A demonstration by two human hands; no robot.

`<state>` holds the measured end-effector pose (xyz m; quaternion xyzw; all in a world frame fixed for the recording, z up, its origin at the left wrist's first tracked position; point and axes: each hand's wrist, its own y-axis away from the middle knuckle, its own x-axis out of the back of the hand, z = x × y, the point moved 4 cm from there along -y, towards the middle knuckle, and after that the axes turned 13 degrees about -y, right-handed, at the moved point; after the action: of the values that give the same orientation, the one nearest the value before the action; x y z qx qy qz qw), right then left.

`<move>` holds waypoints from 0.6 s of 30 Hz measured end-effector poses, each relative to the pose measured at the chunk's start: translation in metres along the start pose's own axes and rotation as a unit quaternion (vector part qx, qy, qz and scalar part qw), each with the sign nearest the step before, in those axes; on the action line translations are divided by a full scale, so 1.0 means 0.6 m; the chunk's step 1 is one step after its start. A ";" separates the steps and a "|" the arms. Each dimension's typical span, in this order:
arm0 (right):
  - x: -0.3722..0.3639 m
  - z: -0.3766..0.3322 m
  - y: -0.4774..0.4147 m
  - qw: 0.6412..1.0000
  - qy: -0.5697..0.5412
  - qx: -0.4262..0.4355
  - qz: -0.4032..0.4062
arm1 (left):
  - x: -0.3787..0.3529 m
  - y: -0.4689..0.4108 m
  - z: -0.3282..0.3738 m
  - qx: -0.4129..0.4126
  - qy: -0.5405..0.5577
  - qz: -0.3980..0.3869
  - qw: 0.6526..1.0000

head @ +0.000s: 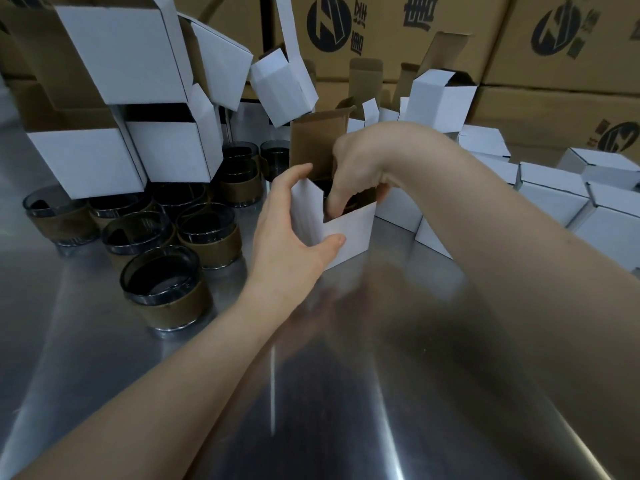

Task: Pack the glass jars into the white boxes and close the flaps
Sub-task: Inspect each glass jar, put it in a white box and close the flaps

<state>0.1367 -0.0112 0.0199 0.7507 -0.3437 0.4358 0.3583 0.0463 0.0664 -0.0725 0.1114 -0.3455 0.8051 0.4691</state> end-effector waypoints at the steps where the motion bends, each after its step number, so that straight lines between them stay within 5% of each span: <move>1: 0.000 -0.001 -0.002 1.000 0.004 -0.002 -0.007 | 0.000 0.000 0.000 0.002 0.000 -0.001 1.000; 14: -0.003 -0.006 -0.004 0.999 0.027 0.001 -0.028 | 0.000 0.000 0.001 0.015 0.017 -0.012 1.000; 18: 0.000 0.008 0.013 0.997 -0.075 0.012 0.000 | 0.002 -0.001 -0.006 0.023 0.034 -0.015 0.999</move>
<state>0.1324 -0.0190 0.0200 0.7857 -0.3643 0.3824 0.3221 0.0466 0.0699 -0.0743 0.1003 -0.3091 0.8089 0.4899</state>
